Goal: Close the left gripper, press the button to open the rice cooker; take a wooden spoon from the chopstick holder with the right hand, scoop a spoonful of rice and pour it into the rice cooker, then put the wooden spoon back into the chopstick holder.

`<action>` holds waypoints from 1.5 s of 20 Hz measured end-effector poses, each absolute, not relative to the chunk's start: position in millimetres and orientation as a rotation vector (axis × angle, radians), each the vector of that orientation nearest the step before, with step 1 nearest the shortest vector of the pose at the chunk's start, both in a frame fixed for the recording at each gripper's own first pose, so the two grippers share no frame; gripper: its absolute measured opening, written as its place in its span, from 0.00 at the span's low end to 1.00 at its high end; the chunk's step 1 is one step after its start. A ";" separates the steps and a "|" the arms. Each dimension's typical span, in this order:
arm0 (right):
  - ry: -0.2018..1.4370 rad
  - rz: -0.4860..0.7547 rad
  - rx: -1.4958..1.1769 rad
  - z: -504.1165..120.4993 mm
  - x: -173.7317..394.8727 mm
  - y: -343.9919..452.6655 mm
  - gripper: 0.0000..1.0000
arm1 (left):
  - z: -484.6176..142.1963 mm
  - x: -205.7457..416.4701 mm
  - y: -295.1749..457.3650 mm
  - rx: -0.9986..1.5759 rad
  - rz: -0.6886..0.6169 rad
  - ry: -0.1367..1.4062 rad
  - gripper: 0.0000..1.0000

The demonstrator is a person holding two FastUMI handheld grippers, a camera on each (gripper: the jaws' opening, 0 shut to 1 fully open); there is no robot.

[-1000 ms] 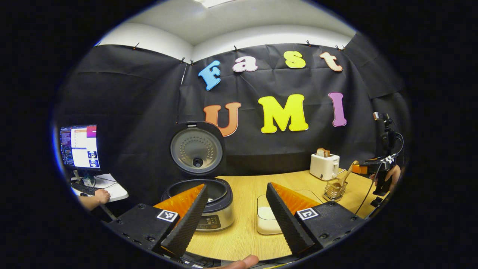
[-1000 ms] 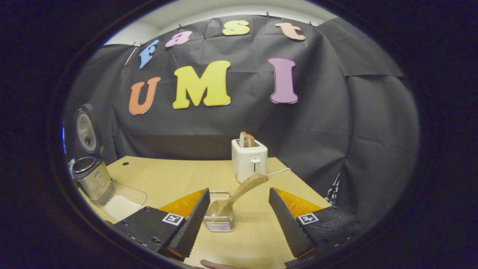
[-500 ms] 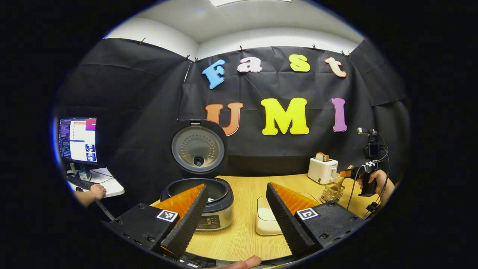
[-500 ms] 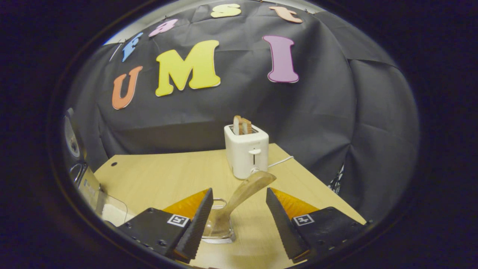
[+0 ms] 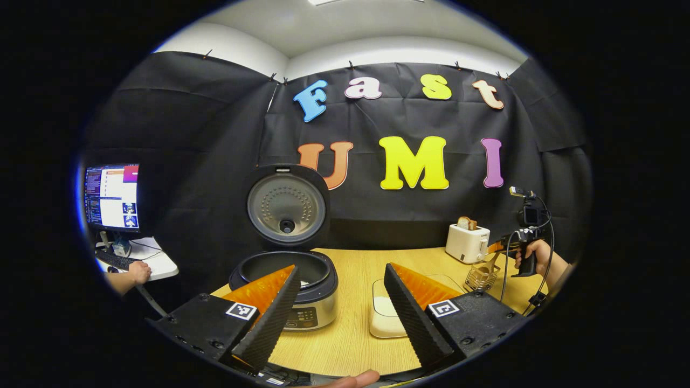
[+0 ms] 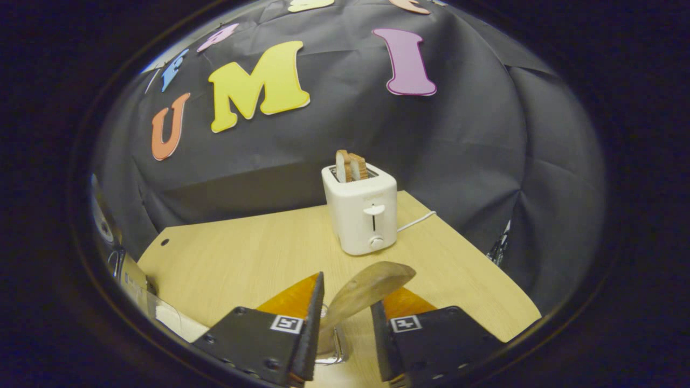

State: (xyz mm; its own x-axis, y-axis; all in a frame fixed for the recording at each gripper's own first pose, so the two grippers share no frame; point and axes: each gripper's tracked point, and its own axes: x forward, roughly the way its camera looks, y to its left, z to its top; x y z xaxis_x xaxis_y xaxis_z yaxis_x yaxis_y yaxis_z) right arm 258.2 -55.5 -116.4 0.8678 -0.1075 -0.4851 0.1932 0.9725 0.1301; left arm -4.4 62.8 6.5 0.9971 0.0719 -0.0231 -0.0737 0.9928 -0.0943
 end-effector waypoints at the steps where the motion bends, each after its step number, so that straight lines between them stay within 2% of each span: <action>1: 0.495 -0.146 0.182 -114.4 256.8 -51.6 0.35 | 6.6 -5.1 63.6 -0.094 0.074 0.019 0.99; 2: 0.493 -0.130 0.188 -110.1 255.0 -45.4 0.34 | 7.2 -5.7 64.5 -0.094 0.076 0.017 0.99; 3: 0.497 -0.112 0.188 -106.3 250.4 -36.9 0.27 | 8.1 -5.9 66.1 -0.095 0.078 0.015 0.99; 5: 0.503 -0.093 0.149 -99.8 245.1 -23.3 0.17 | 8.1 -6.8 67.3 -0.101 0.078 0.013 0.99; 9: 0.425 -0.080 0.018 -64.0 238.5 0.8 0.16 | 8.0 -8.7 71.2 -0.108 0.082 0.017 0.99; 10: 0.402 -0.084 -0.009 -53.4 236.4 5.2 0.11 | 8.0 -8.9 72.4 -0.110 0.081 0.015 0.99; 19: 0.245 -0.013 -0.115 18.3 200.6 82.9 0.10 | 10.5 -13.0 74.3 -0.115 0.073 0.015 0.99; 30: 0.255 0.156 -0.172 1.2 174.9 218.8 0.11 | 8.4 -14.4 76.8 -0.094 0.069 0.026 0.99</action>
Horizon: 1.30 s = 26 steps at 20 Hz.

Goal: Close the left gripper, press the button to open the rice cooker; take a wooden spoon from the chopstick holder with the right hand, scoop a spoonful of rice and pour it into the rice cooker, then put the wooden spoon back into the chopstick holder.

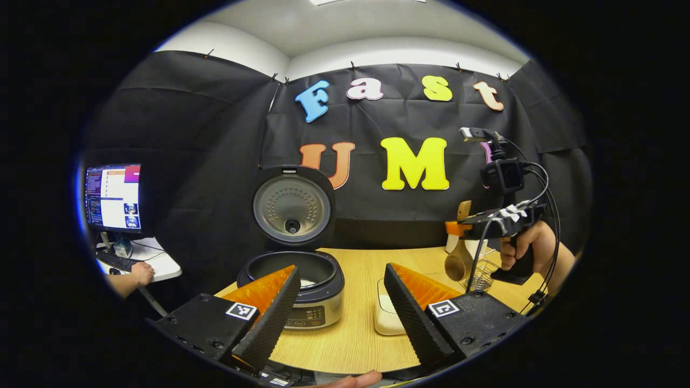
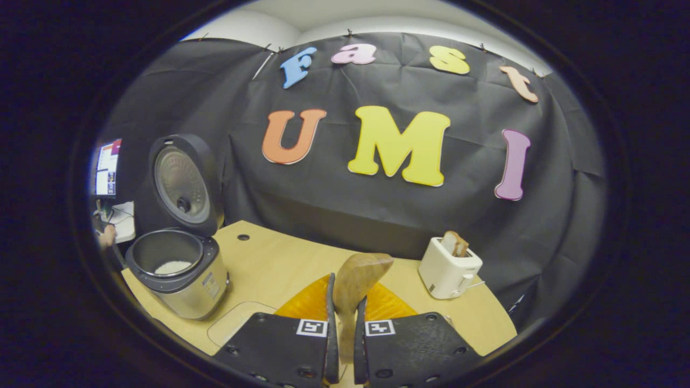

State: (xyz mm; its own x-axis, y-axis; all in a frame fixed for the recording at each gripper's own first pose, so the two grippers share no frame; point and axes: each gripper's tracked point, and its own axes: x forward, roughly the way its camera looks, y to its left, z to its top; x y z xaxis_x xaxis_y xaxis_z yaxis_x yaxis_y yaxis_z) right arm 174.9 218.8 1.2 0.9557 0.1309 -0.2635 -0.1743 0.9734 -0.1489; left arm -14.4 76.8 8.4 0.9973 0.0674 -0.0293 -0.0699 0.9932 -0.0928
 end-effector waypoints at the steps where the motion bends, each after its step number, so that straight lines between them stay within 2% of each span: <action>1: 0.233 0.148 -0.195 0.8 176.3 225.8 0.11 | 7.6 -14.3 77.3 -0.095 0.070 0.028 0.99; 8: 0.258 0.186 -0.281 -38.5 170.3 264.4 0.10 | 6.3 -13.5 85.7 -0.117 0.081 0.035 0.99; 15: 0.316 0.109 -0.375 -100.1 170.0 251.1 0.11 | -0.3 -14.7 90.4 -0.122 0.090 0.039 0.99; 18: 0.303 0.104 -0.385 -101.6 162.4 257.7 0.11 | -1.0 -14.3 89.0 -0.120 0.090 0.040 0.99; 21: 0.339 0.070 -0.299 -106.8 155.4 247.6 0.11 | -0.6 -13.8 84.1 -0.135 0.080 0.037 0.99; 26: 0.474 -0.014 0.057 -122.5 115.1 235.4 0.12 | 2.1 -16.0 82.1 -0.138 0.073 0.025 0.99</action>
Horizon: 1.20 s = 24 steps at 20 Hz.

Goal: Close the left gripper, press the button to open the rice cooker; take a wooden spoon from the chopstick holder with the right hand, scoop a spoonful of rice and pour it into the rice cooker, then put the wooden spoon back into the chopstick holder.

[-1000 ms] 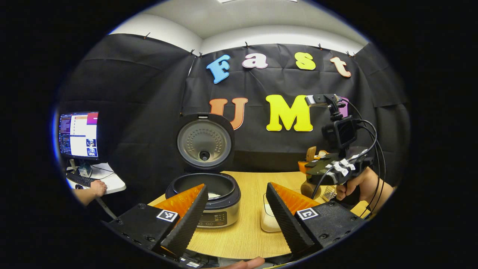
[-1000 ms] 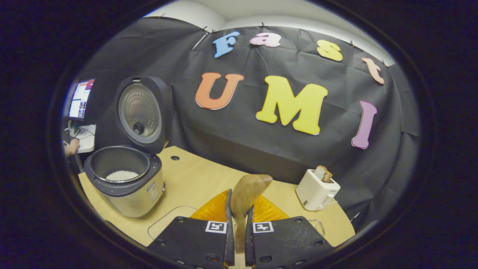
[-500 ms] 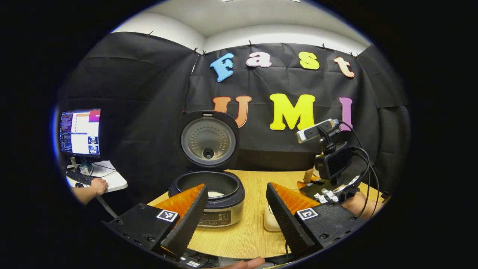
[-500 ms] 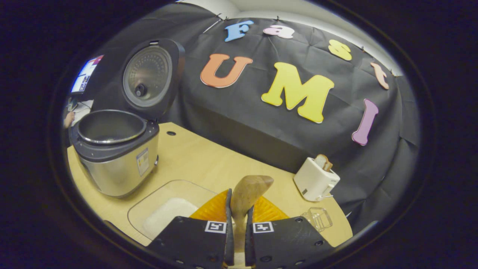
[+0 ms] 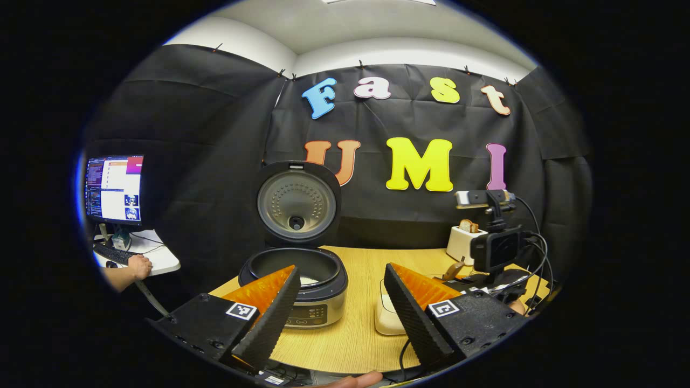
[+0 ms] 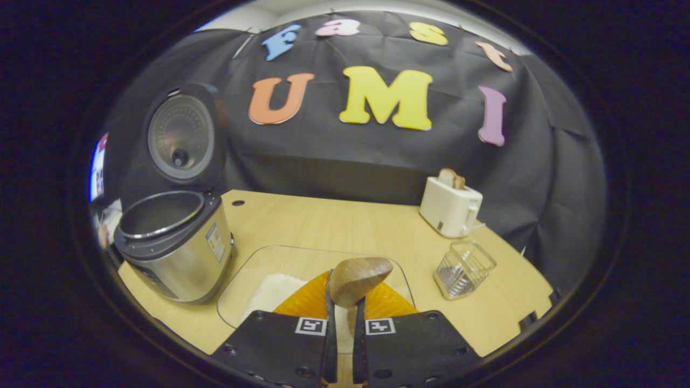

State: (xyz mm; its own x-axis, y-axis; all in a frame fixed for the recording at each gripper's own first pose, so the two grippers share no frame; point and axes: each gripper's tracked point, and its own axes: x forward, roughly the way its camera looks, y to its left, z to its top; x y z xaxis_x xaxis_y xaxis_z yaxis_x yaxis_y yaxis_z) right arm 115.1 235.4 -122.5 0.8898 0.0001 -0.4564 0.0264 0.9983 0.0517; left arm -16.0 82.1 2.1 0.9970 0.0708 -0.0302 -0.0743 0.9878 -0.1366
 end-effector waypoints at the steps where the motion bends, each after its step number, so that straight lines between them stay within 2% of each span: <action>1: 0.504 -0.005 0.107 -124.6 110.6 234.0 0.12 | 2.1 -16.3 83.5 -0.139 0.074 0.024 0.99; 4: 0.563 0.049 0.233 -130.9 101.1 240.2 0.12 | 0.9 -14.9 82.2 -0.143 0.078 0.028 0.99; 5: 0.572 0.068 0.263 -132.8 101.0 243.9 0.12 | 0.2 -14.7 81.9 -0.144 0.079 0.031 0.95; 6: 0.584 0.087 0.284 -134.3 100.5 246.7 0.11 | -0.5 -13.7 81.3 -0.145 0.079 0.033 0.99; 13: 0.661 0.179 0.417 -145.2 89.1 255.0 0.12 | -3.6 -11.4 77.3 -0.137 0.070 0.040 0.99; 19: 0.705 0.194 0.446 -148.5 90.5 248.2 0.12 | -7.7 -9.3 81.1 -0.151 0.081 0.053 0.99; 24: 0.775 0.222 0.589 -148.7 99.2 244.1 0.12 | -9.1 -7.3 73.6 -0.147 0.071 0.059 1.00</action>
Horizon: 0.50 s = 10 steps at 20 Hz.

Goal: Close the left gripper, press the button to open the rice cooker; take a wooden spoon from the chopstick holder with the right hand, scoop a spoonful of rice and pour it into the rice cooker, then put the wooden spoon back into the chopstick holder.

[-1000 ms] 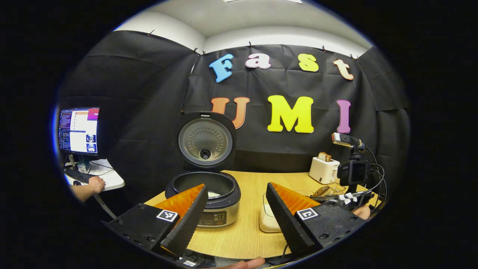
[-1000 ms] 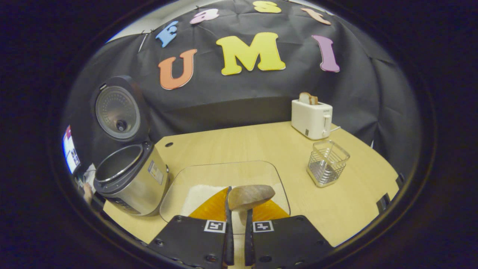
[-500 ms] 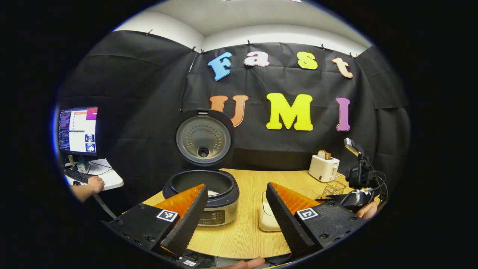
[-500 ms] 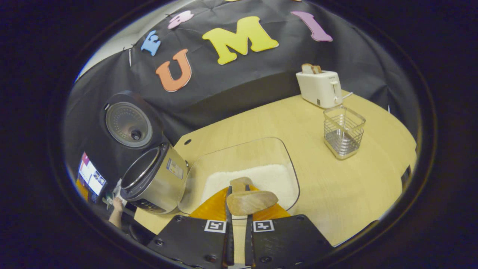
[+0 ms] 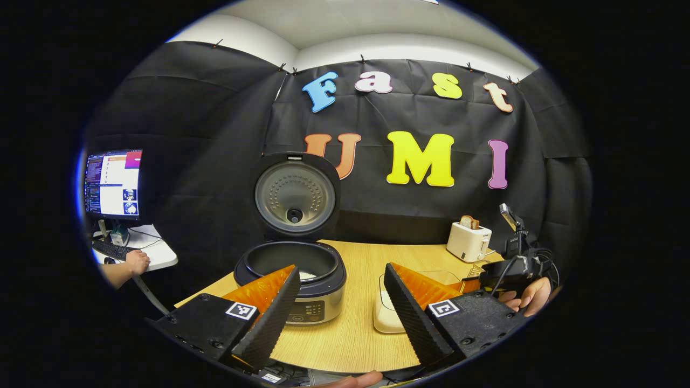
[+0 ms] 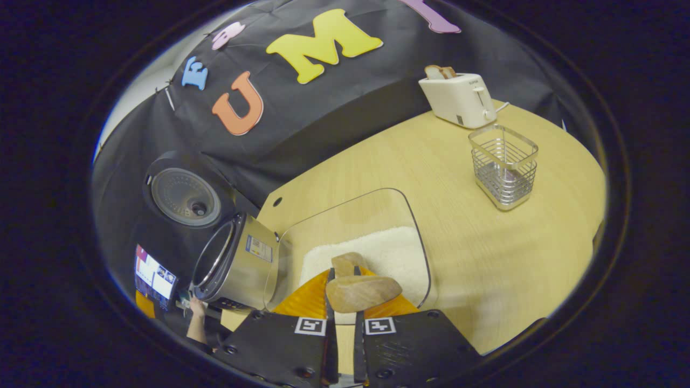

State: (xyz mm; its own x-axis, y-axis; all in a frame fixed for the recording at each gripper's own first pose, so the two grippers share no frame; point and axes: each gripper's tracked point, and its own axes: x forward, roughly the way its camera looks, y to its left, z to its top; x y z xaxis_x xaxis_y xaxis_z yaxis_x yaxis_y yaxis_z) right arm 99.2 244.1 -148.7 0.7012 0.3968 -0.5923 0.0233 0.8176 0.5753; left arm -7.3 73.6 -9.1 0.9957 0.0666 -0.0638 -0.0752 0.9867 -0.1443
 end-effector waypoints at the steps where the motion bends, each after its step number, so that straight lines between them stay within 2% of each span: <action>1: 0.783 0.229 0.611 -148.0 100.5 243.2 0.12 | -9.5 -6.3 71.8 -0.143 0.068 0.059 0.99; 6: 0.837 0.318 0.781 -146.5 103.7 255.6 0.11 | -9.9 -5.6 67.3 -0.133 0.059 0.058 1.00; 10: 0.904 0.314 0.873 -147.3 108.5 254.8 0.11 | -12.6 -3.7 74.2 -0.147 0.071 0.064 1.00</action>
